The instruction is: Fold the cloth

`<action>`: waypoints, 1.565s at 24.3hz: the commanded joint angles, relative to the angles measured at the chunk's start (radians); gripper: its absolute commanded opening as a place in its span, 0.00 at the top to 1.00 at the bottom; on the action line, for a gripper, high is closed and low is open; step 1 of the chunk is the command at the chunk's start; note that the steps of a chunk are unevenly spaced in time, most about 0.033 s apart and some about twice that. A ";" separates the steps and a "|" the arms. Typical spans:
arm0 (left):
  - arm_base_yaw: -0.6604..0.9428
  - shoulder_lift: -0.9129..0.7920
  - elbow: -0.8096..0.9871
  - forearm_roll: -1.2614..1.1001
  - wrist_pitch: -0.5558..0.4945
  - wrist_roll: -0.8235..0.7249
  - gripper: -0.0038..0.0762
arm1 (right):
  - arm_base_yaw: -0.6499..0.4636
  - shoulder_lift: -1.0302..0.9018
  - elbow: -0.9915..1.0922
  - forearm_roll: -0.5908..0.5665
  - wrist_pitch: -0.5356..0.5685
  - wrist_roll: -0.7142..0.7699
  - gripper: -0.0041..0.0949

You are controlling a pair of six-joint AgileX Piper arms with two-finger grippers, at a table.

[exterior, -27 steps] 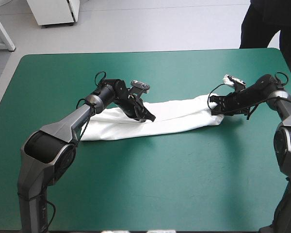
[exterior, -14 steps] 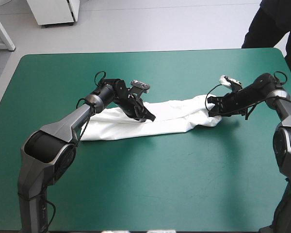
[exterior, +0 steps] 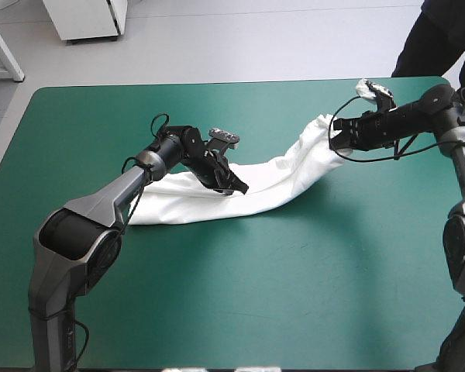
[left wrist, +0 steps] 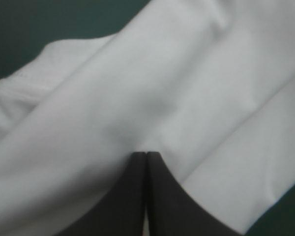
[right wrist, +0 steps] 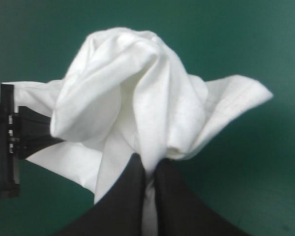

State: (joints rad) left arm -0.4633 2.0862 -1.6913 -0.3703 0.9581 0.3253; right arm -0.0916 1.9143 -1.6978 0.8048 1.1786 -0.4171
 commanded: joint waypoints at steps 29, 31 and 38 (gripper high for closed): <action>0.298 -0.473 -0.183 0.254 0.238 -0.127 0.96 | 0.174 -0.129 -0.138 0.174 -0.059 -0.038 0.98; 0.329 -0.521 -0.183 0.254 0.238 -0.127 0.96 | 0.209 -0.127 -0.138 0.178 -0.083 -0.035 0.98; 0.364 -0.664 -0.183 0.360 0.240 -0.163 0.96 | 0.377 -0.085 -0.138 0.211 -0.178 -0.029 0.98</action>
State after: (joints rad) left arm -0.0994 1.4890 -1.8437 -0.0427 1.2366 0.1856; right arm 0.2430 1.8585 -1.8013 0.9324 1.0450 -0.4415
